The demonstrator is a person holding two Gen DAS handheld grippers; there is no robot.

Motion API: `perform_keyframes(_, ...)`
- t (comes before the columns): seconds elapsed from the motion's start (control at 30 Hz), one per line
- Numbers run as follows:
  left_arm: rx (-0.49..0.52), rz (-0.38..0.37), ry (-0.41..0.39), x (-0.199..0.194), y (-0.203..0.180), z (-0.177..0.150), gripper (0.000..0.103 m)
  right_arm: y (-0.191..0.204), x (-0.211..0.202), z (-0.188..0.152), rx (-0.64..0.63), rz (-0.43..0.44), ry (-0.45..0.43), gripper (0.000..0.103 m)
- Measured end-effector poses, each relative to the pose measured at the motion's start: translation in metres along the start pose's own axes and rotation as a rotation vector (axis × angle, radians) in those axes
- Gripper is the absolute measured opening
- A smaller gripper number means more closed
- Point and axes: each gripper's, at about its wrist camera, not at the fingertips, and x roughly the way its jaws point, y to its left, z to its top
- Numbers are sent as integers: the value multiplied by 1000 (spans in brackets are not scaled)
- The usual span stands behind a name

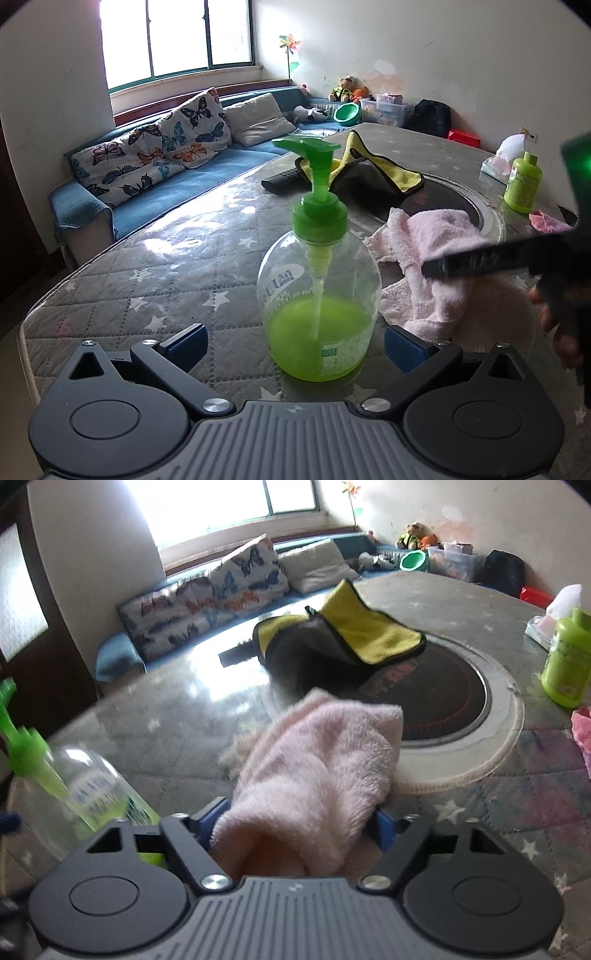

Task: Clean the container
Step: 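Grasp the pink towel with the right tool and lift it, then grasp the soap bottle with the left tool while the right tool holds the towel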

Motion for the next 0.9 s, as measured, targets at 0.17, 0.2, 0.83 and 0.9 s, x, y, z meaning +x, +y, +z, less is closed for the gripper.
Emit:
perform_keyframes(0.17, 3, -14, -14, -1, 2, 3, 103, -2, -4, -12, -2, -14, -9, 40)
perform_keyframes(0.2, 7, -17, -17, -1, 1, 4, 103, -4, -8, -13, 10, -3, -14, 38)
perform_keyframes(0.83, 67, -101, 9, 20, 7, 7, 91, 18, -51, 28, 288, 627, -130, 34)
perform_keyframes(0.9, 82, -104, 11, 20, 5, 6, 88, 18, -36, 22, 301, 618, -108, 34)
